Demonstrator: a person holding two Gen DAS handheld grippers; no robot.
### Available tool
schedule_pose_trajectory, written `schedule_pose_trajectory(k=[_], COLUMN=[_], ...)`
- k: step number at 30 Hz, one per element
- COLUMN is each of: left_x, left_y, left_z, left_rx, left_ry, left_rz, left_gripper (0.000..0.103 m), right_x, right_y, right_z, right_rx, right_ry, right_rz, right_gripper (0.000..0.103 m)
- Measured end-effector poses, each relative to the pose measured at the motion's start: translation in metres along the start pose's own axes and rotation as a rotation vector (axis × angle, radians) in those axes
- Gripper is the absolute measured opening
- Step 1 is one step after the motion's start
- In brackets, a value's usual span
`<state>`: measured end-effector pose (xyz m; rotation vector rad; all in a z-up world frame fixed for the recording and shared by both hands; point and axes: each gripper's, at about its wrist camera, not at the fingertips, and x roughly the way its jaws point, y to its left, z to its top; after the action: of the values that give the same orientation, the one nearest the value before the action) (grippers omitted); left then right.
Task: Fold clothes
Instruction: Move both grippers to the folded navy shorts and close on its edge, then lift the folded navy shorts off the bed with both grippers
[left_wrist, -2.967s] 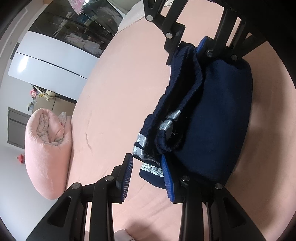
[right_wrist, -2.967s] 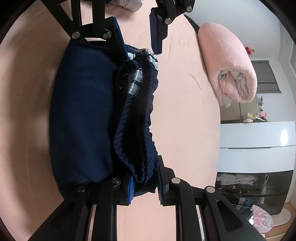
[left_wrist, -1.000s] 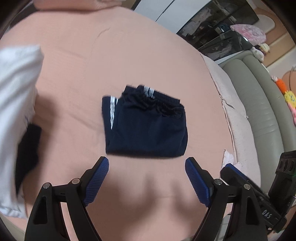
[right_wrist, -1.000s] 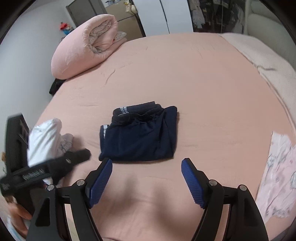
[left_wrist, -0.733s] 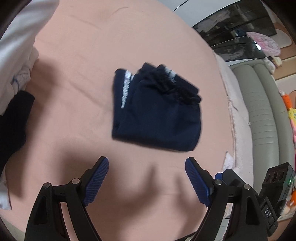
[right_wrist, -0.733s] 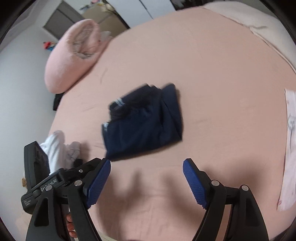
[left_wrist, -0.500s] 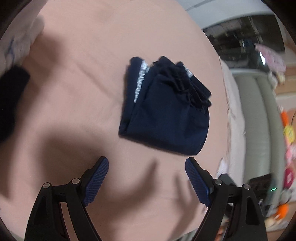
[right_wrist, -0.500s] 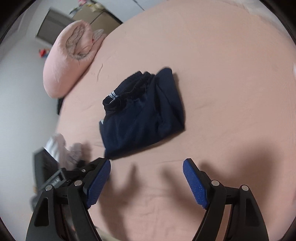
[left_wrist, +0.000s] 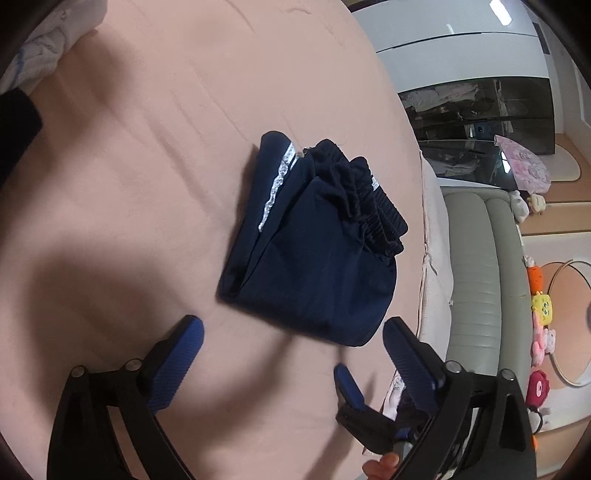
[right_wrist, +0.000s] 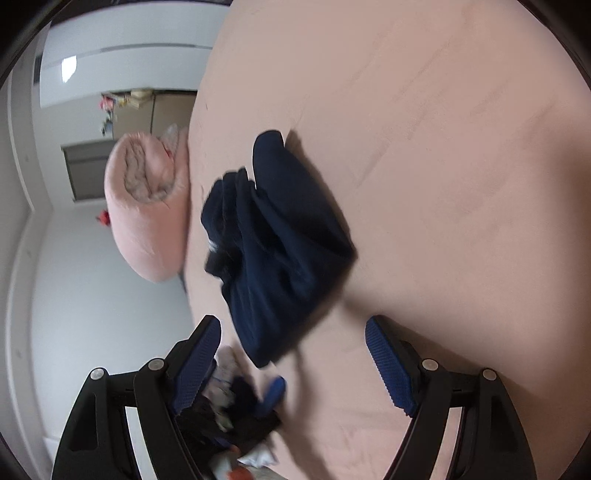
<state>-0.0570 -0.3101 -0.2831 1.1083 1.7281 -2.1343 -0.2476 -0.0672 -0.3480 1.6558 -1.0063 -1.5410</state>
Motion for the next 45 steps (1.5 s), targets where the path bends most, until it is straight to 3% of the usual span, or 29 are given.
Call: schedule_pose_trajectory(k=[7,13,22,28,33,38,41,45], left_x=[0.008,0.022,0.031,0.047,0.044,0.04,0.038,0.034], left_y=[0.003,-0.003,-0.007,-0.018,-0.006,0.003,0.006,0.019], left_z=[0.014,0.027,0.044,0.051,0.051,0.055,0.054,0.052], left_rx=[-0.041,-0.034,-0.085,-0.088,-0.109,-0.182,-0.246,-0.364], left_ry=[-0.029,-0.024,-0.022,0.025,0.026,0.03,0.029,0.03], left_rz=[-0.077,-0.092,-0.153,-0.185,-0.215,-0.216,-0.199,-0.244], left_gripper=[0.103,0.103,0.103,0.103,0.103,0.103,0.103,0.103], right_x=[0.025,0.04,0.058,0.053,0.048,0.034,0.024,0.024], right_y=[0.002,0.002,0.009,0.003,-0.002,-0.022,-0.032,-0.035], right_z=[0.017,0.031,0.042,0.038,0.037,0.025,0.011,0.004], right_rx=[0.073,0.137,0.148,0.146,0.197,0.358,0.434,0.474], right_ry=[-0.033,-0.03,0.01,-0.016,-0.011,-0.026,-0.058,-0.087], right_rz=[0.104,0.182,0.18,0.188,0.234,0.301,0.282,0.24], right_gripper=[0.08,0.08,0.08,0.079,0.079,0.08,0.08,0.08])
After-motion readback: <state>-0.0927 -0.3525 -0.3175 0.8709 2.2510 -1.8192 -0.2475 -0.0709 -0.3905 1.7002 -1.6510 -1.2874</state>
